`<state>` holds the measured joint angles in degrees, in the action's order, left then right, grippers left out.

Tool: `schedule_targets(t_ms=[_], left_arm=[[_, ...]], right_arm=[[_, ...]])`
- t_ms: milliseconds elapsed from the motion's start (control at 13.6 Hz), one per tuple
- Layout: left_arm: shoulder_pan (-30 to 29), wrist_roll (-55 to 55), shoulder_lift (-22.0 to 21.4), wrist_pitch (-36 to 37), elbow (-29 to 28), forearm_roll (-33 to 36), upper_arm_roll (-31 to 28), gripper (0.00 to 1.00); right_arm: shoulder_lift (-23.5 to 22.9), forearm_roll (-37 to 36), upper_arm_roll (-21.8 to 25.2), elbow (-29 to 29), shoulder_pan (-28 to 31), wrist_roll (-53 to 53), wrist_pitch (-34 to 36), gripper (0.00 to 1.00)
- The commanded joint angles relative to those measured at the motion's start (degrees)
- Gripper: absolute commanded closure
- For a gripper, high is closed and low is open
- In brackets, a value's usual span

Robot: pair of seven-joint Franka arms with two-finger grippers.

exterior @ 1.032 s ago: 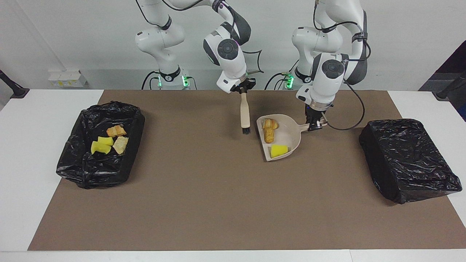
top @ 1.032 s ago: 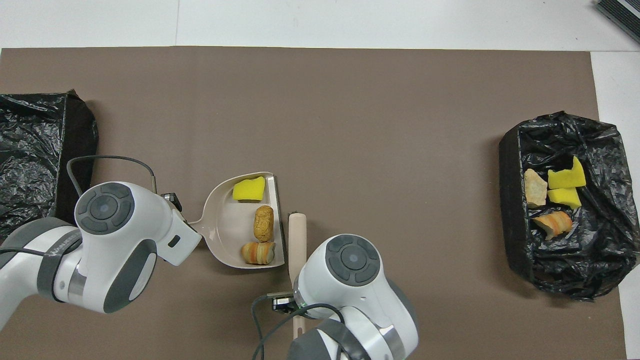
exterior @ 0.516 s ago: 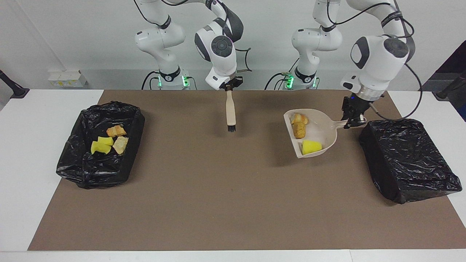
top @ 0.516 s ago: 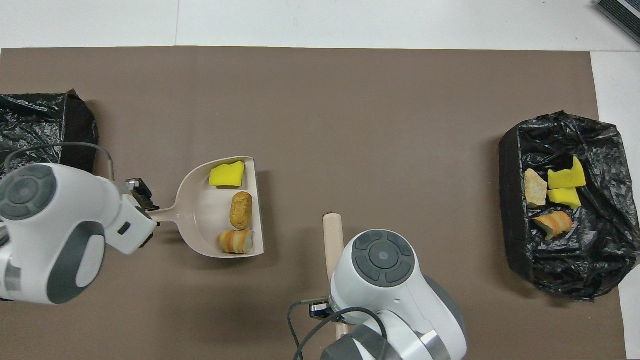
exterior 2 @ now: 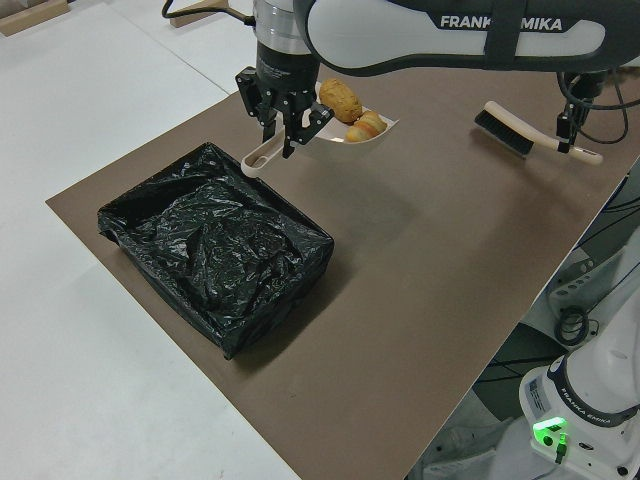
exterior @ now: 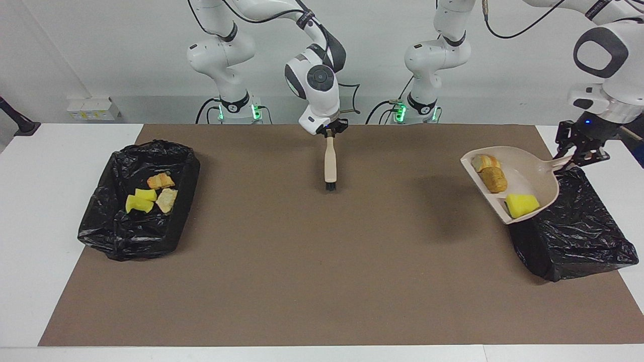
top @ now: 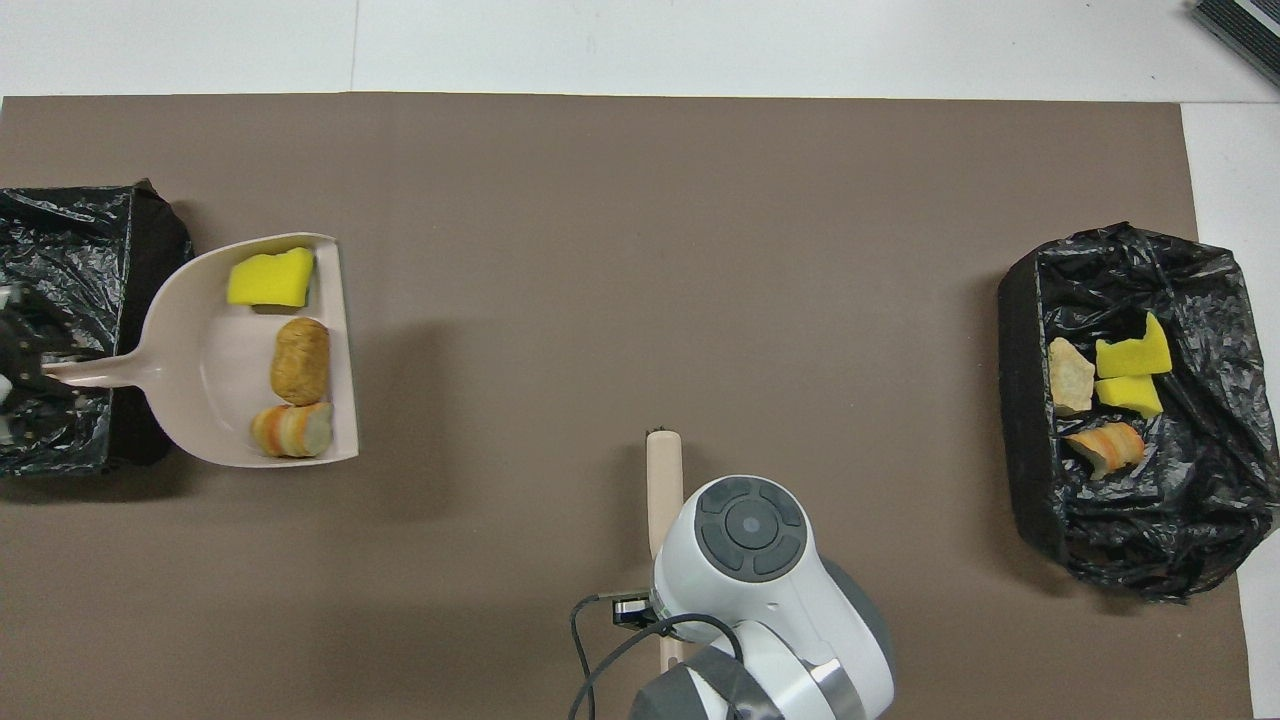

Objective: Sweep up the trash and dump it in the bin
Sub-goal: 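Carry the full dustpan to the bin nearest the left gripper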

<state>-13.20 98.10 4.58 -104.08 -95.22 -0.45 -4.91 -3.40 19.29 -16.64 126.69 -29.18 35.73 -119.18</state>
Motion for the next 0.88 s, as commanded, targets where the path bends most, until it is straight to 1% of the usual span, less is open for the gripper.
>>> schedule_targets(t_ms=[0, 74, 147, 221, 295, 369, 516, 663, 737, 811], left_arm=[[-4.28, 4.35, 5.07, 2.48, 8.19, 1.05, 0.69, 1.0], [-5.42, 6.81, 6.83, 2.4, 11.43, 2.72, 0.69, 1.0], [-6.91, 7.8, 9.28, 2.48, 14.77, 3.78, 0.52, 1.0], [-9.8, 8.76, 12.79, 2.48, 18.98, 4.05, 1.04, 1.0], [-11.22, 11.12, 14.56, 1.87, 21.02, 4.23, 1.65, 1.0], [-11.41, 13.76, 15.54, 0.65, 22.52, 4.93, 1.49, 1.0], [-11.67, 14.31, 17.74, -2.51, 23.51, 8.86, 1.04, 1.0], [-11.06, 14.31, 18.79, -6.72, 22.2, 14.22, 1.04, 1.0], [-10.71, 13.61, 19.15, -8.31, 21.49, 17.64, 1.04, 1.0], [-10.01, 12.56, 18.63, -8.94, 19.05, 20.03, 0.96, 1.0]], right_arm=[[-0.55, 0.84, -0.23, 0.22, 0.27, 0.39, -1.05, 1.0], [-0.9, 0.23, -0.23, 0.23, -0.43, 0.13, -1.23, 0.89], [-0.91, 0.14, -0.23, 0.23, -0.52, -1.27, -1.23, 0.7], [-0.99, 0.13, -0.23, 0.23, -0.52, -2.06, -1.06, 0.23], [-0.91, -0.04, -0.23, 0.14, -0.61, -2.07, -0.97, 0.0], [-0.99, -0.13, -0.23, -0.04, -0.61, -2.07, -0.97, 0.0], [-0.91, -1.09, -0.14, -0.3, -0.53, -1.98, -0.62, 0.0], [0.66, -1.53, 0.38, -1.09, 0.26, -2.07, 0.17, 0.0], [2.07, -2.84, 0.64, -1.27, 1.92, -2.16, 1.57, 0.0], [3.3, -5.03, 0.56, -1.79, 4.72, -2.16, 3.58, 0.0]])
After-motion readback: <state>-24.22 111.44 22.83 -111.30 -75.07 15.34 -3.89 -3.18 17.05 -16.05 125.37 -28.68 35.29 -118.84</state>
